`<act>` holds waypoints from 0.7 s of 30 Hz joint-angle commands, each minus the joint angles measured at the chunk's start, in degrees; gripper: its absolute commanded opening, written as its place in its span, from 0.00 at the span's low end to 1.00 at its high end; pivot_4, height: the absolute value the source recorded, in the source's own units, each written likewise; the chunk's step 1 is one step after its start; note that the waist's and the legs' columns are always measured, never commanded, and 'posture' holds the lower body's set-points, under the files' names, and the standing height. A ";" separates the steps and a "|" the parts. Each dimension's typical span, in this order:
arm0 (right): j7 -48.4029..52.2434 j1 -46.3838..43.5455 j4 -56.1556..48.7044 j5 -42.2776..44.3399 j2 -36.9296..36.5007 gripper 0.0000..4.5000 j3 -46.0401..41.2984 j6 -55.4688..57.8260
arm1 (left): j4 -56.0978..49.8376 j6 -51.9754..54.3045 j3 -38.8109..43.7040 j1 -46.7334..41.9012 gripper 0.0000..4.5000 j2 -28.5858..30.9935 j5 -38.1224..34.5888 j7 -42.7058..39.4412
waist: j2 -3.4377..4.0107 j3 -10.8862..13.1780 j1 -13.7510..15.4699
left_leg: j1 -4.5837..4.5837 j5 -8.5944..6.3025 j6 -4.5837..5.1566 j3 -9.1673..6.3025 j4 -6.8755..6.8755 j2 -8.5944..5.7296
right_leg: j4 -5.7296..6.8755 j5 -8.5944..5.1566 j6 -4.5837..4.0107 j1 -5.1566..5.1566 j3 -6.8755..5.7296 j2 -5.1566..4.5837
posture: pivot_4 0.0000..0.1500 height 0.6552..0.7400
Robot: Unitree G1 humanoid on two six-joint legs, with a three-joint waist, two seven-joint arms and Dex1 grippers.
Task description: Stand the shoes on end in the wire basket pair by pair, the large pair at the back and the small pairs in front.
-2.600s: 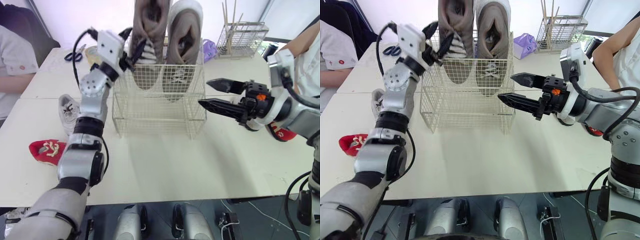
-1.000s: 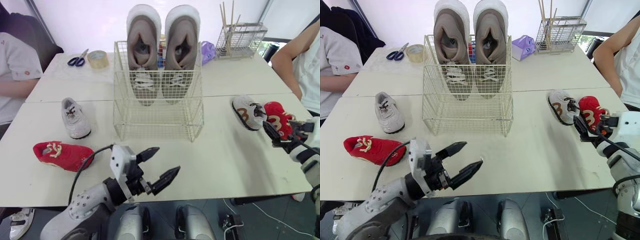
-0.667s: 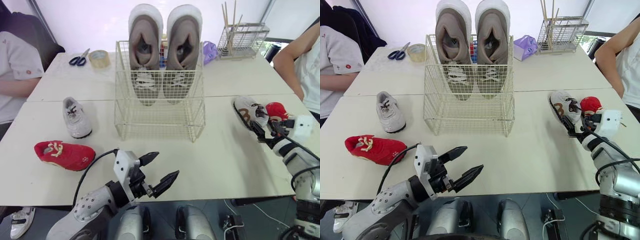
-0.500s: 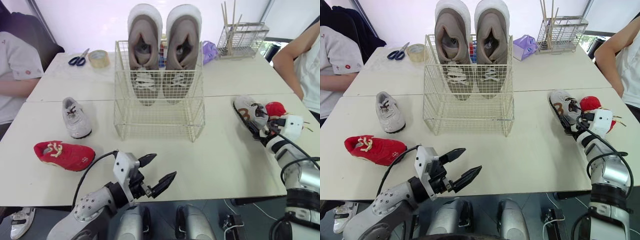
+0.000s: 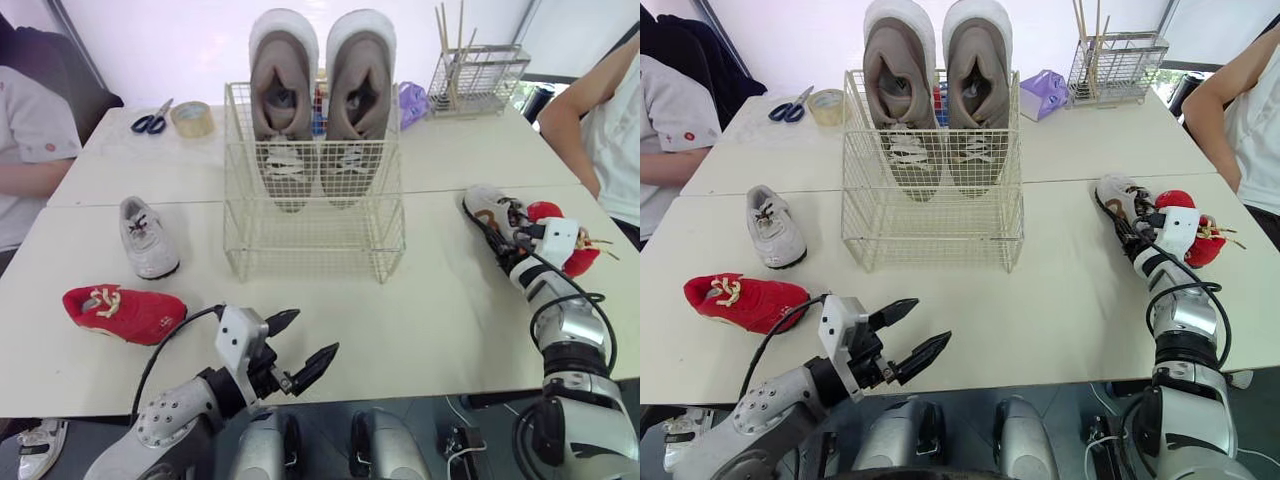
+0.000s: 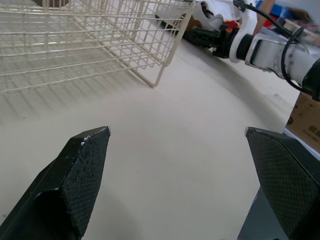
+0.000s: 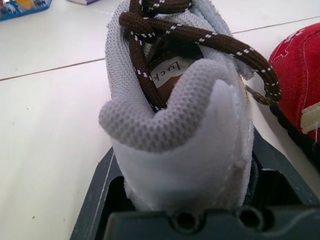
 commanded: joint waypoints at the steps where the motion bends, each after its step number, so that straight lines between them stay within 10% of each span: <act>1: -0.79 -1.09 -5.53 -0.53 -0.19 0.40 -0.21 -3.67 | -3.30 2.06 6.69 0.51 1.00 2.46 -8.89 -1.43 | 0.03 0.02 -0.09 | 0.00 0.00 -0.01 0.00 -0.01 0.01 | 0.00 0.01 0.01 -0.01 0.00 0.00 | 1.00 1.00; 7: 1.35 -22.32 -7.11 0.81 -7.92 0.40 -1.10 -8.42 | -2.85 6.26 24.40 2.10 1.00 15.01 -39.11 -2.24 | 0.82 0.53 -0.50 | -0.11 0.27 -0.45 0.12 -0.01 -0.04 | 0.14 0.04 0.04 -0.28 0.03 -0.16 | 1.00 1.00; 13: 22.60 -47.20 -2.41 12.83 -11.35 0.40 -1.97 -3.42 | 0.66 8.44 35.63 2.57 1.00 25.24 -54.10 -1.90 | 0.42 0.58 0.16 | -0.07 0.46 -0.77 0.08 -0.72 -0.04 | 0.02 -0.07 -0.10 -0.48 0.04 0.06 | 1.00 1.00; 21: 54.08 -49.07 -23.91 23.67 -6.28 0.40 14.05 15.57 | 7.44 13.12 55.75 7.06 1.00 30.24 -68.32 -3.56 | -0.10 0.50 -1.65 | -0.05 0.32 -0.80 0.07 -0.74 0.10 | 0.16 -0.27 -0.20 -0.50 0.01 -0.05 | 1.00 1.00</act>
